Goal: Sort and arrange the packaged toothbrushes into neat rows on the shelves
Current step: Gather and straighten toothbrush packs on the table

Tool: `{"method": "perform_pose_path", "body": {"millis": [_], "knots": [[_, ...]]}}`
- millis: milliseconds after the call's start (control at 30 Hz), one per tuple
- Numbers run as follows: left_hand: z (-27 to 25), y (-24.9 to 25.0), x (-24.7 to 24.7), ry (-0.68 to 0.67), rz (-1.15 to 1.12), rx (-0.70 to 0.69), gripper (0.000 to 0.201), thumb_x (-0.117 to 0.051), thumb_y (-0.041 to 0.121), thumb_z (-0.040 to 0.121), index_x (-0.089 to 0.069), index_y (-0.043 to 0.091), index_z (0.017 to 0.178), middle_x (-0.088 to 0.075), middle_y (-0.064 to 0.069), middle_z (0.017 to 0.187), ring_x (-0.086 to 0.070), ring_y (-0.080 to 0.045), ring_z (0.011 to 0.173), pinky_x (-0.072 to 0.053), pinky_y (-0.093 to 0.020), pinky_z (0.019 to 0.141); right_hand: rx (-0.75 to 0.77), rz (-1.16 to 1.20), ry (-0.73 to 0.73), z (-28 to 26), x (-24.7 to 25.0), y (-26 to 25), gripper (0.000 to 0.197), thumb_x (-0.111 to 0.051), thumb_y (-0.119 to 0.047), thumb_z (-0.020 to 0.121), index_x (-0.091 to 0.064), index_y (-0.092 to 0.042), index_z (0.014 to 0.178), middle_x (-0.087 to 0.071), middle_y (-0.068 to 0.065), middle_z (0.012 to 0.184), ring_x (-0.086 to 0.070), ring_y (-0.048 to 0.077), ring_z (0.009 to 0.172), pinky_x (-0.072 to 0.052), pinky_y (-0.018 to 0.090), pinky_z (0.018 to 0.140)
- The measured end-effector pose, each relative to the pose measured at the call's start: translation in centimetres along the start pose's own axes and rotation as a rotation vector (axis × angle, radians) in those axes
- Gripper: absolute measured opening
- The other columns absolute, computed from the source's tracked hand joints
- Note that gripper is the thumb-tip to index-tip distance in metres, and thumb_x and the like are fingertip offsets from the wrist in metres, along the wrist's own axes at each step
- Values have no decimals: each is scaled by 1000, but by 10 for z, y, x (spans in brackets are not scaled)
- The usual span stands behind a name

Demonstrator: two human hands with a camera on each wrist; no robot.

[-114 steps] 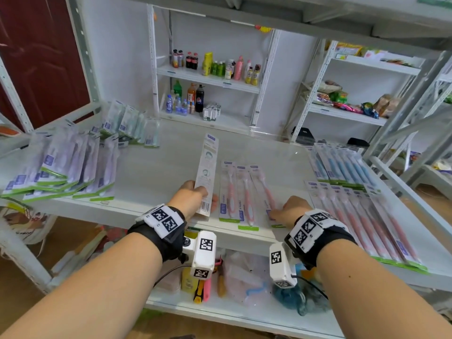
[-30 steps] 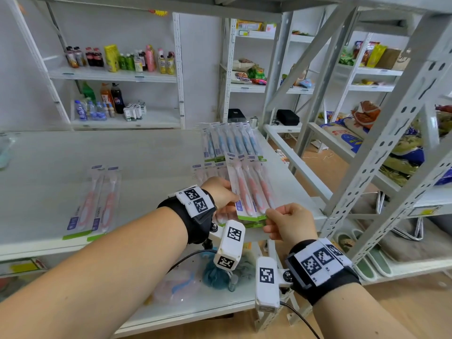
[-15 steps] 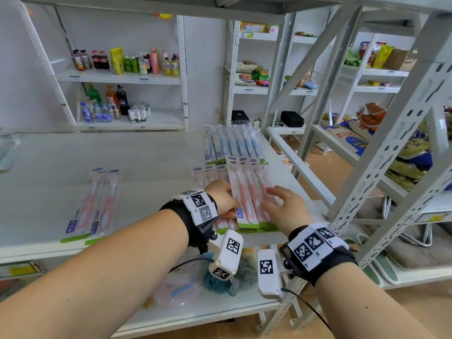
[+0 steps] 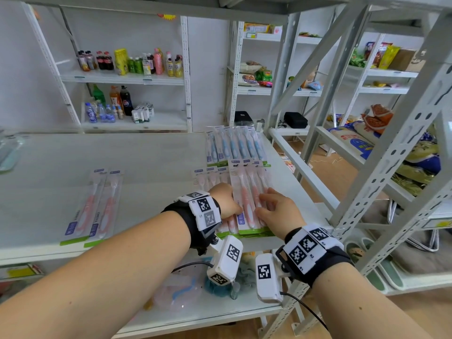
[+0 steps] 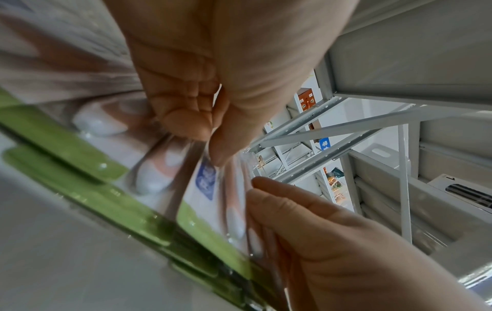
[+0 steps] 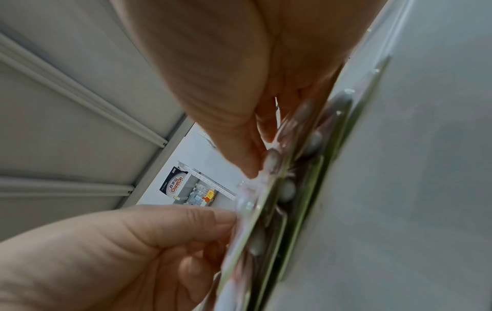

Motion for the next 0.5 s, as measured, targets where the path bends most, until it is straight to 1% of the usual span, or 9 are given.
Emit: {"method": "perform_pose_path", "body": {"millis": [100,200,267,333,367,400,433,467,500], "knots": [[2,1,1,-7,16,-9,18,-63,13,84,-62,0,97,-72,-17,84,-67,-27,68,-56,-36,66,-2,7,-3,0,2,0,44,-63,-17,82,-59,-14,126,-39,4,148,-40,15,133,-30,25,107],[4,1,1,-26,37,-19,10,-62,13,86,-55,4,87,-67,-13,74,-68,-30,72,-54,-37,65,-20,20,-3,0,3,-1,46,-64,-17,83,-58,-12,129,-37,4,149,-41,16,132,-31,26,108],[4,-1,2,-19,33,-38,11,-60,11,86,-51,8,81,-64,-10,69,-66,-29,68,-52,-34,60,-26,31,2,0,4,-5,47,-63,-17,84,-56,-13,130,-36,4,150,-43,18,131,-33,29,109],[2,-4,6,12,9,-59,5,-57,7,86,-54,7,81,-65,-10,70,-64,-27,66,-51,-32,56,-21,39,7,-1,5,-10,46,-63,-18,85,-55,-15,130,-36,3,150,-44,19,130,-33,30,109],[1,-7,9,31,-7,-63,3,-55,5,85,-56,7,84,-65,-10,71,-64,-27,69,-51,-28,57,-17,45,13,0,5,-14,46,-63,-17,85,-56,-16,130,-36,2,150,-44,19,130,-33,30,109],[1,-11,13,52,-22,-68,8,-53,5,86,-59,7,91,-66,-12,78,-66,-28,75,-52,-27,61,-11,51,21,0,4,-18,45,-63,-17,85,-56,-16,130,-36,2,150,-44,19,130,-32,29,109],[1,-16,16,79,-34,-55,22,-53,6,86,-60,6,107,-67,-14,93,-66,-28,87,-53,-28,70,-5,54,33,-1,4,-23,45,-63,-17,85,-56,-16,129,-37,1,149,-43,19,130,-30,28,108],[0,-24,22,121,-55,-37,35,-55,7,87,-56,7,122,-64,-14,110,-64,-27,99,-53,-29,82,8,52,43,-1,2,-30,44,-64,-17,85,-57,-16,129,-38,1,148,-43,18,131,-29,27,108],[-2,-33,29,160,-82,-23,43,-56,7,87,-51,9,130,-60,-12,122,-60,-26,107,-50,-30,90,26,49,52,0,-1,-39,43,-64,-17,85,-58,-15,128,-40,0,147,-42,17,131,-28,26,107]]}}
Point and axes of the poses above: each hand's wrist, its own z-axis towards the middle knuckle, its own x-axis out of the back of the hand, y = z × x, the point moved 3 cm from there along z, towards the middle knuckle
